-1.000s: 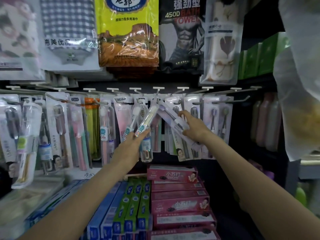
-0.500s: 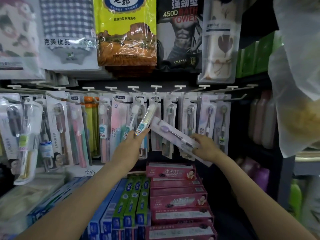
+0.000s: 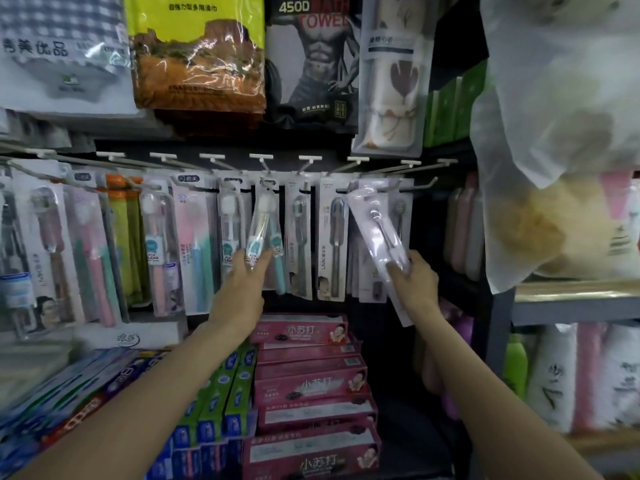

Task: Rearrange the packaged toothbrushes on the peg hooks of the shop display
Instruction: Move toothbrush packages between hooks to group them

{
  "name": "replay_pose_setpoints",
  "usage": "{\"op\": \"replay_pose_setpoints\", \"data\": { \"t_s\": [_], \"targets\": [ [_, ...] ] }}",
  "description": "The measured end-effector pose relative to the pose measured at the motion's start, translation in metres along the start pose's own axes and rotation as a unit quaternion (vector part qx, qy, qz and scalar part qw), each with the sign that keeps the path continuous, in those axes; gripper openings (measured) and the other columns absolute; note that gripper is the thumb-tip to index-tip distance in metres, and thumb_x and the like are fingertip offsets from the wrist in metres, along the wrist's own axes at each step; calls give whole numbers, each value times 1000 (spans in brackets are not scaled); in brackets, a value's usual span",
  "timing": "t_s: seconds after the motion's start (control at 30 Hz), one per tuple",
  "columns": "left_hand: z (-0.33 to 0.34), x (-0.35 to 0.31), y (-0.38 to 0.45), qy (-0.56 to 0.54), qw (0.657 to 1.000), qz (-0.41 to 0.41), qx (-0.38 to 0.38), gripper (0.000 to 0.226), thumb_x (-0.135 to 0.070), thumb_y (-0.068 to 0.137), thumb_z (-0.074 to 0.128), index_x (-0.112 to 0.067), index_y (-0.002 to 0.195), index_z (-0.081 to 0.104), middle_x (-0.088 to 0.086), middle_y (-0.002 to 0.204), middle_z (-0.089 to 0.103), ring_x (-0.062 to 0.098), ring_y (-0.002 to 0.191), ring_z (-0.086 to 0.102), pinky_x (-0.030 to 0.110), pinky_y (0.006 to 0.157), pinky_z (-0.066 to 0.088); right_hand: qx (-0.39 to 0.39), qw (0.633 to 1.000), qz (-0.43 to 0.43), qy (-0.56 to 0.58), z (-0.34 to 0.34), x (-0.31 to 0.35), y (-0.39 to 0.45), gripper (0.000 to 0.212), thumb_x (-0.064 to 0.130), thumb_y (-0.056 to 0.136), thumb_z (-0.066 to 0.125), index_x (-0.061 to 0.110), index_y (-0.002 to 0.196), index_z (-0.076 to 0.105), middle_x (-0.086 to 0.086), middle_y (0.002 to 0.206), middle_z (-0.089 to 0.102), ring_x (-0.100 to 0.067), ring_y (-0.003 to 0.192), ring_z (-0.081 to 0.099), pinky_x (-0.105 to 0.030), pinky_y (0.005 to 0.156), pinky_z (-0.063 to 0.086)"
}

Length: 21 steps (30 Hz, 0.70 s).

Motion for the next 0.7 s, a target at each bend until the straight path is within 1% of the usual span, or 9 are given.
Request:
{"op": "replay_pose_setpoints", "data": {
  "t_s": [0.1,0.2,0.33,0.43,0.5,0.53,0.6,0.67,0.7],
  "targets": [
    [-3,4,-1,-8,1000,-7,6,80,9,86,45,-27,147,10,18,147,8,26,95,52,33,78,47,-38,999,-1,-25,-2,7,10,25,16,92,50,-2,108,54,-18,100,61,-33,92,57,-34,76,42],
    [-6,6,-1,-14,1000,4,1,79,11,86,42,-29,147,11,17,145,13,24,83,52,32,70,46,-46,998,29,-22,6,2,10,28,17,94,48,-4,112,51,-21,106,59,-36,99,56,-40,84,44],
    [-8,12,-3,-9,1000,2,3,82,12,86,41,-32,147,8,13,149,11,24,92,52,30,72,46,-69,994,77,38,6,-9,8,29,18,94,48,-3,115,51,-20,108,59,-35,99,57,-36,83,45],
    [-12,13,-3,-8,1000,4,-3,82,12,86,41,-31,148,8,13,148,14,26,95,54,32,75,48,-41,990,108,86,14,-17,6,35,21,94,52,-1,121,50,-19,115,58,-31,99,56,-29,79,42],
    [-12,14,-3,-4,1000,4,-10,80,11,87,42,-31,147,10,12,149,13,25,92,55,30,70,47,-20,989,115,88,22,-20,5,44,24,92,56,0,126,45,-19,124,50,-31,108,52,-29,85,41],
    [-13,15,-3,1,1000,8,-18,80,10,87,43,-31,147,10,12,149,13,25,92,55,27,68,45,-22,992,101,75,22,-19,4,46,25,90,58,1,127,44,-19,127,45,-32,112,49,-30,88,40],
    [-13,17,-4,14,999,19,-36,78,7,87,46,-31,147,12,12,148,15,26,101,53,25,69,43,-54,997,46,40,19,-7,0,45,22,88,61,2,125,44,-17,127,39,-30,114,45,-32,94,39],
    [-13,20,-7,28,998,33,-54,75,4,88,49,-29,147,16,14,146,21,29,110,49,30,75,47,-78,996,-32,24,20,15,-8,34,18,89,59,3,118,48,-14,122,40,-27,111,46,-31,96,41],
    [-15,21,-9,32,996,44,-64,73,3,88,50,-27,147,19,16,144,25,31,112,48,34,80,48,-72,995,-70,20,26,26,-12,27,15,90,57,3,113,51,-12,118,42,-25,109,47,-32,95,42]
  ]
}}
Point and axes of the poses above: each hand's wrist, its own y-axis towards the middle knuckle, its own z-axis out of the palm, x = y × z, the point moved 9 cm from there along y, towards the middle knuckle
